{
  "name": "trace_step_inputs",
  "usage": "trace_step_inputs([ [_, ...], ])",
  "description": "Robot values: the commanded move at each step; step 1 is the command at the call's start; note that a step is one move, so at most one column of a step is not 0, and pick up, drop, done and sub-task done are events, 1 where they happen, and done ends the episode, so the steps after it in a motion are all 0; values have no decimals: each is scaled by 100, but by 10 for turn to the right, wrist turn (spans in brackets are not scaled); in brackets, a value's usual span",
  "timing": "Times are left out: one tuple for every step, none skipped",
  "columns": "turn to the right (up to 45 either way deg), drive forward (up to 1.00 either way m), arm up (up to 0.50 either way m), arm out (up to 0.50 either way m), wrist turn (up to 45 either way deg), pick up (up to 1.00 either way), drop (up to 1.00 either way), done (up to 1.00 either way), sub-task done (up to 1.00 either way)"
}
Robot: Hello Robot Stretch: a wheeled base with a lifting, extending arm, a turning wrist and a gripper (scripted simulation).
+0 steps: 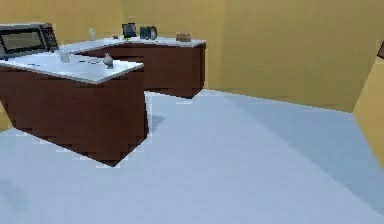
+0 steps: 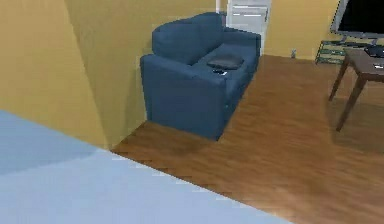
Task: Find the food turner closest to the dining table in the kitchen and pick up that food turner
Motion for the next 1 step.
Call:
trace_step_inputs([
  [30, 0, 0, 0, 0, 0, 0, 0, 0],
])
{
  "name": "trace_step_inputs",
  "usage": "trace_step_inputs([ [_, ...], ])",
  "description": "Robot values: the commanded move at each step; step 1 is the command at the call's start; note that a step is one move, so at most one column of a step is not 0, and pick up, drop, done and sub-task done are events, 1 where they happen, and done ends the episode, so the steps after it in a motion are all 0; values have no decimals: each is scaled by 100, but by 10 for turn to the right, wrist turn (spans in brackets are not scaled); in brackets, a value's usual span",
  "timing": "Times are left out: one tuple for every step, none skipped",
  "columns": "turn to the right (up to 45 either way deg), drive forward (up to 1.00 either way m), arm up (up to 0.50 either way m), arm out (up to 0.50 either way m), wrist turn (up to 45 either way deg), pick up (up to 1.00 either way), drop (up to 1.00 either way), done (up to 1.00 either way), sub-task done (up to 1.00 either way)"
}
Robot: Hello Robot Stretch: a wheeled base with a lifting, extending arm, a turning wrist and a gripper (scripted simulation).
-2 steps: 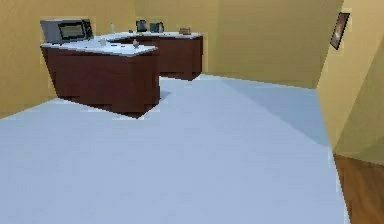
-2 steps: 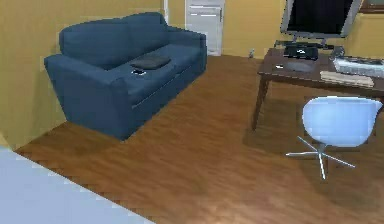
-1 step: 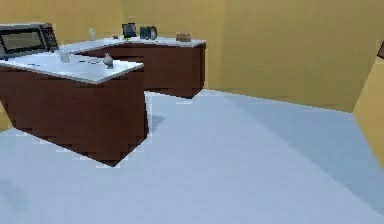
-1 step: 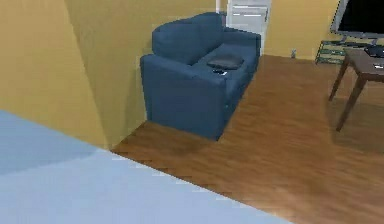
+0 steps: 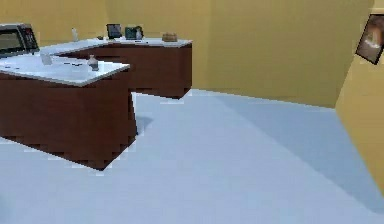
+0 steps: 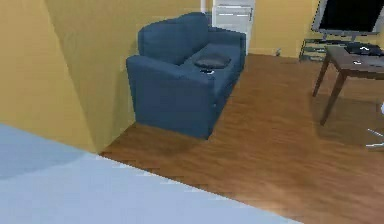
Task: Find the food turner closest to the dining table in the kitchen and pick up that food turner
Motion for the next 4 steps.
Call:
trace_step_inputs([
  [0, 100, 0, 0, 0, 0, 0, 0, 0],
  [0, 100, 0, 0, 0, 0, 0, 0, 0],
  [-60, 0, 0, 0, 0, 0, 0, 0, 0],
  [0, 75, 0, 0, 0, 0, 0, 0, 0],
])
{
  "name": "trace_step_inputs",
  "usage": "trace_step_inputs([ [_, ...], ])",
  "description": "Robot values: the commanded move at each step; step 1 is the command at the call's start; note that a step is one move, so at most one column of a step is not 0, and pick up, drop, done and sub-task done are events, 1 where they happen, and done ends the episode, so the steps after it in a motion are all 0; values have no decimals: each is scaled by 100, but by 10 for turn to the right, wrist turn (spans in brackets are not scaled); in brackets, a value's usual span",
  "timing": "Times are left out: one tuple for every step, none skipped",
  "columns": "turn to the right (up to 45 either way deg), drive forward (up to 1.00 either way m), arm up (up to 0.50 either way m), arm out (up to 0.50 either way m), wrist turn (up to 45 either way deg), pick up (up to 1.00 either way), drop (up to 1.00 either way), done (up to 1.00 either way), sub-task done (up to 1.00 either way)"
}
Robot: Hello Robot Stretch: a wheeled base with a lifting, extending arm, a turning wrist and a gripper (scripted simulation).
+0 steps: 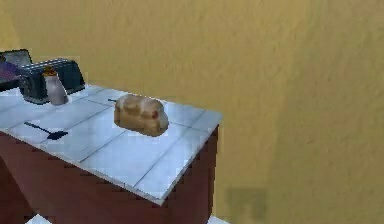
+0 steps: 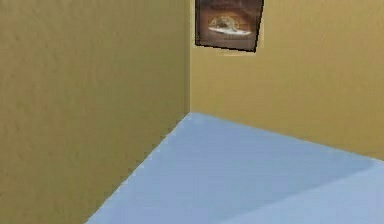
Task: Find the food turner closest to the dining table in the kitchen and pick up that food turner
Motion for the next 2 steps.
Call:
trace_step_inputs([
  [450, 0, 0, 0, 0, 0, 0, 0, 0],
  [270, 0, 0, 0, 0, 0, 0, 0, 0],
])
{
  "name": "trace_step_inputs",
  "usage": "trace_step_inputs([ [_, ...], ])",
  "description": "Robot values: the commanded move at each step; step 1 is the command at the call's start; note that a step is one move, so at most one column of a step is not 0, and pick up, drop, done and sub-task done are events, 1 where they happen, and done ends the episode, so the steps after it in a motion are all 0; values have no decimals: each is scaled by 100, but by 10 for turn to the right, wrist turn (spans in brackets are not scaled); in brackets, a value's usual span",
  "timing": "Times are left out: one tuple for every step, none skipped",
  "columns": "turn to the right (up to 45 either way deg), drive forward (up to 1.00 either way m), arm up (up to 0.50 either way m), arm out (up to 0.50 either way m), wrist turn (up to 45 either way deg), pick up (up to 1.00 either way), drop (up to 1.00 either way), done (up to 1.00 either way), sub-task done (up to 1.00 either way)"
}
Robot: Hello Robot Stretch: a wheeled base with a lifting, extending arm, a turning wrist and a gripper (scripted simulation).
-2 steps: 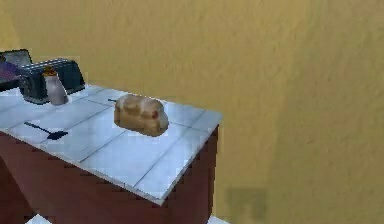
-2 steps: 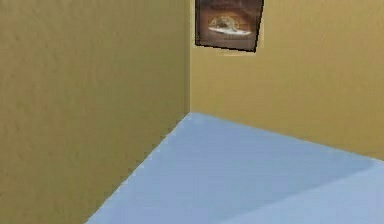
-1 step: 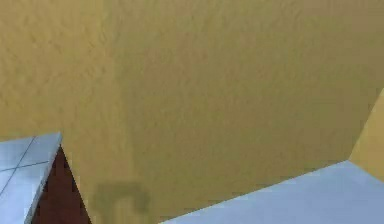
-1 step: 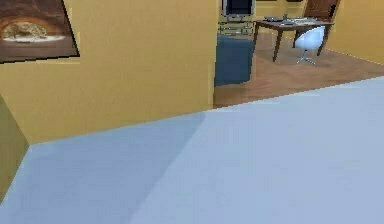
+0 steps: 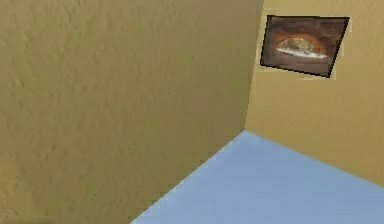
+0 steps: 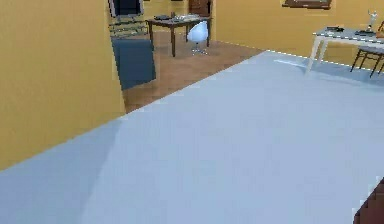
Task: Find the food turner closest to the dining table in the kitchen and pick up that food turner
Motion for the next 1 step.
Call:
trace_step_inputs([
  [0, 15, 0, 0, 0, 0, 0, 0, 0],
])
